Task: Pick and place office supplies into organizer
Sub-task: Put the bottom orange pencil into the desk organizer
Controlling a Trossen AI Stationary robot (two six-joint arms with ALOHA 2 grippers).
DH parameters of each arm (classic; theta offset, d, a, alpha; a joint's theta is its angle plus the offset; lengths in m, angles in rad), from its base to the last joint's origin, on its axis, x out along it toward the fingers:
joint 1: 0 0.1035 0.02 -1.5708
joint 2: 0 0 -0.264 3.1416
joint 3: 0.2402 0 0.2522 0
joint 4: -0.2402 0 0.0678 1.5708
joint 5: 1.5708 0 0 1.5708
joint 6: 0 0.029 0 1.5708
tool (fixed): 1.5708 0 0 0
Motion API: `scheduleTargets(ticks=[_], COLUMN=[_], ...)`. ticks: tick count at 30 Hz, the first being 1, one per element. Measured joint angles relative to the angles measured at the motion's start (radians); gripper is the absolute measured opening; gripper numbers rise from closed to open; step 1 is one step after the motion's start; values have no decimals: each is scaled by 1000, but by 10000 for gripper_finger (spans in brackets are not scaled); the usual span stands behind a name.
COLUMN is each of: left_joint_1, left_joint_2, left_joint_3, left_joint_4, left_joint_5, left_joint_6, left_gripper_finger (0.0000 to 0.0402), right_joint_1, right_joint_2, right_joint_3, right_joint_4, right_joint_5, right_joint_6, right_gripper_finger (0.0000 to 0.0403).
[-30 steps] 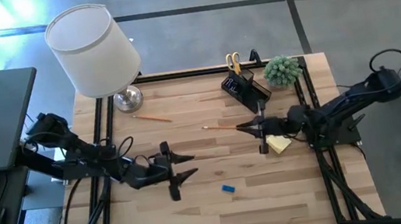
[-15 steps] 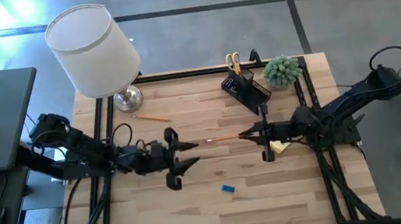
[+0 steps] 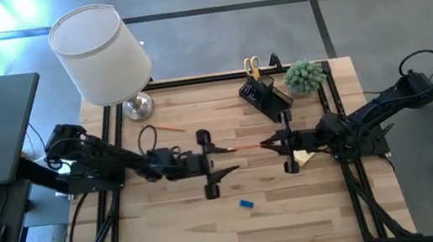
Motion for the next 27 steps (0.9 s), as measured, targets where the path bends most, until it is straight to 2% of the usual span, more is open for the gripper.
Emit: scheduleTargets(ticks=[3, 6, 27], left_joint_1=[10, 12, 11], left_joint_2=[39, 66, 70], left_joint_3=[83, 126, 133], left_joint_4=[-91, -111, -13], left_joint_5=[-5, -3, -67], left_joint_6=[-17, -22, -141], left_gripper_finger=[189, 189, 186], right_joint_1=[0, 0, 13], right_joint_2=[0, 0, 1], right_joint_3=[0, 0, 1], right_joint_4=[2, 11, -30], right_joint_5=[-16, -20, -30], right_joint_6=[1, 4, 14], right_gripper_finger=[9, 9, 9])
